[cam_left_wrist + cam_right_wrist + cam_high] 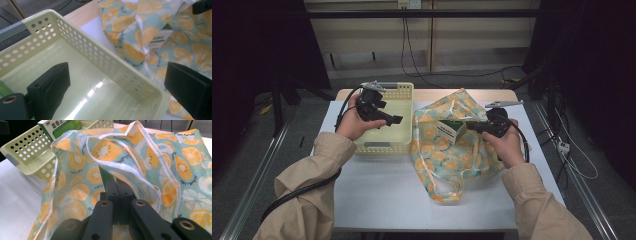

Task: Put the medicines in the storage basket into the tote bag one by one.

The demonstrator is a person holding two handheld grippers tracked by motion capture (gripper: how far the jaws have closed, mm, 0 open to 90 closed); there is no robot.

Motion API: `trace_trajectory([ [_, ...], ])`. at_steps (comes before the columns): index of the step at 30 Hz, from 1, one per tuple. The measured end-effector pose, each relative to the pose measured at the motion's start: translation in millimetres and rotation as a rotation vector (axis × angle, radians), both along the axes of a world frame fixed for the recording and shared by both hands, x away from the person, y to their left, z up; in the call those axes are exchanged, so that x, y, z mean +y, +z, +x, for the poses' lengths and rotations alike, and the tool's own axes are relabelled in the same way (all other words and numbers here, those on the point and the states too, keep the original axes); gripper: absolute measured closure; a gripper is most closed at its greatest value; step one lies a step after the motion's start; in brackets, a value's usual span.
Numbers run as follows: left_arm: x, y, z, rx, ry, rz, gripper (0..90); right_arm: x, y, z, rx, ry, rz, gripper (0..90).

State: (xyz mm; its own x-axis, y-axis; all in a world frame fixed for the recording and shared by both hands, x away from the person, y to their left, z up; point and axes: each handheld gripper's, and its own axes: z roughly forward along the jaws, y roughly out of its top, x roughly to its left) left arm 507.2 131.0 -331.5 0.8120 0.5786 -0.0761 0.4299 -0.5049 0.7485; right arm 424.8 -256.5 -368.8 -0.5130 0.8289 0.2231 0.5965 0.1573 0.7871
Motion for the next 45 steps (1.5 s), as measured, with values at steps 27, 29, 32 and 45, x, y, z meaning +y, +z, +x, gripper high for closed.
trace_trajectory([
  [27, 53.7, -19.4, 39.3, 0.012, 0.220, 0.061, 9.5, -5.0, 0.2, 2.1, 0.006, -0.003, 0.012, 90.0],
  [29, 59.4, -21.8, 42.3, 0.016, 0.247, 0.056, 9.7, -5.6, 0.5, 2.3, 0.008, -0.001, 0.012, 90.0],
  [32, 65.8, -24.9, 46.7, 0.018, 0.289, 0.047, 9.5, -5.4, 0.9, 2.8, 0.009, -0.003, 0.012, 90.0],
  [45, 71.6, -48.0, 62.7, 0.043, 0.417, 0.081, 18.5, -5.8, 2.5, 4.8, 0.011, 0.004, 0.010, 90.0],
])
